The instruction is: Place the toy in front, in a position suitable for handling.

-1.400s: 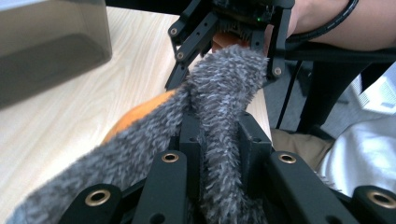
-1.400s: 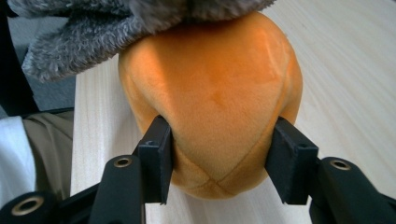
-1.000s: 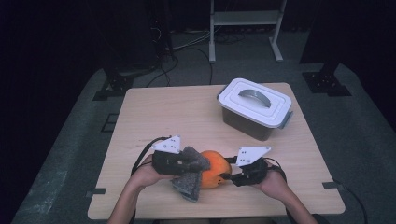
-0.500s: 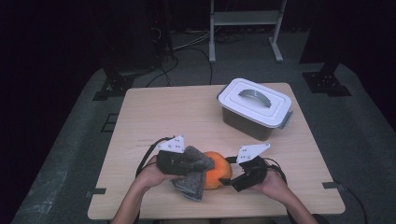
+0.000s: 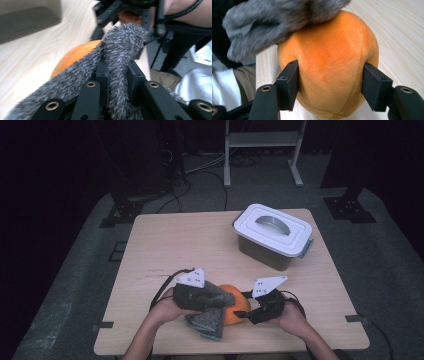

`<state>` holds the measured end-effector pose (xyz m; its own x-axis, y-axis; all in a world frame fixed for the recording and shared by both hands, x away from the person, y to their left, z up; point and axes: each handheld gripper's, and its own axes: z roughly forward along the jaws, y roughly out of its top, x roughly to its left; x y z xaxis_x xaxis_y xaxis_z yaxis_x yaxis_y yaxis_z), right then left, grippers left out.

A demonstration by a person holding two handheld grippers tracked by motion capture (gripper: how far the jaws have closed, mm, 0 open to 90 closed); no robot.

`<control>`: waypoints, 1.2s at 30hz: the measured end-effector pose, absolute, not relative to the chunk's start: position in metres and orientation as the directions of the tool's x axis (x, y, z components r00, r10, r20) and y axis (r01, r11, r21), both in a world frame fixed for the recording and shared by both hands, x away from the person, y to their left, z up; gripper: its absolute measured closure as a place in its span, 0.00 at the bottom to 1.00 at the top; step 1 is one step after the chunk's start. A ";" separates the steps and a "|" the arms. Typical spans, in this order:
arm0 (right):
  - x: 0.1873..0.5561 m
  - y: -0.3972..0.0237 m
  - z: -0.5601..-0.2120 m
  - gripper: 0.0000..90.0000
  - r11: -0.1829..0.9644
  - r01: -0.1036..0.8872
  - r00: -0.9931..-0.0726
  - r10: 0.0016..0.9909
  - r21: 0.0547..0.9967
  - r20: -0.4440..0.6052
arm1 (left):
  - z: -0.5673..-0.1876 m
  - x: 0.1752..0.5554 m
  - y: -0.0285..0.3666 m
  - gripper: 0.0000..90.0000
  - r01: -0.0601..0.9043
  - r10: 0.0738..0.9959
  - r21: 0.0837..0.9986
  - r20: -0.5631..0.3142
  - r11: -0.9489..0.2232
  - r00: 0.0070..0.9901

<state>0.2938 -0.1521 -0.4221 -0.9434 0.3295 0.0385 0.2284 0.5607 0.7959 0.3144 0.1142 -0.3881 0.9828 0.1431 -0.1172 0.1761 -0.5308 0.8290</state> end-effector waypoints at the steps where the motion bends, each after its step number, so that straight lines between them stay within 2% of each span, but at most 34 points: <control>1: 0.293 -0.152 -0.422 0.41 0.566 0.217 -0.946 0.322 0.795 0.028 | -0.388 0.317 0.119 0.84 0.188 0.160 0.829 -0.120 -0.527 0.980; 4: 0.291 -0.153 -0.422 0.42 0.592 0.168 -0.956 0.294 0.788 -0.017 | -0.390 0.321 0.131 0.83 0.211 0.210 0.819 -0.113 -0.533 0.971; 8: 0.293 -0.156 -0.422 0.40 0.601 0.146 -0.958 0.283 0.786 -0.038 | -0.400 0.324 0.141 0.83 0.259 0.225 0.823 -0.164 -0.505 0.960; 11: 0.297 -0.156 -0.421 0.27 0.578 0.210 -0.952 0.303 0.788 0.031 | -0.402 0.324 0.138 0.83 0.256 0.207 0.825 -0.172 -0.504 0.963; 14: 0.299 -0.155 -0.423 0.21 0.560 0.262 -0.944 0.316 0.786 0.089 | -0.402 0.321 0.131 0.83 0.239 0.165 0.828 -0.179 -0.507 0.970; 16: 0.299 -0.155 -0.427 0.23 0.569 0.259 -0.945 0.317 0.780 0.083 | -0.404 0.321 0.129 0.83 0.231 0.153 0.825 -0.177 -0.515 0.972; 18: 0.298 -0.157 -0.428 0.33 0.574 0.246 -0.947 0.313 0.781 0.068 | -0.404 0.321 0.130 0.83 0.240 0.158 0.825 -0.184 -0.512 0.970; 21: 0.298 -0.161 -0.428 0.40 0.587 0.219 -0.952 0.302 0.779 0.039 | -0.405 0.322 0.134 0.83 0.236 0.167 0.820 -0.173 -0.522 0.971; 28: 0.301 -0.167 -0.431 0.41 0.578 0.232 -0.950 0.308 0.782 0.054 | -0.414 0.326 0.149 0.83 0.264 0.210 0.799 -0.176 -0.541 0.962; 36: 0.298 -0.164 -0.431 0.41 0.577 0.194 -0.954 0.299 0.793 0.016 | -0.406 0.320 0.135 0.83 0.226 0.137 0.856 -0.183 -0.465 0.974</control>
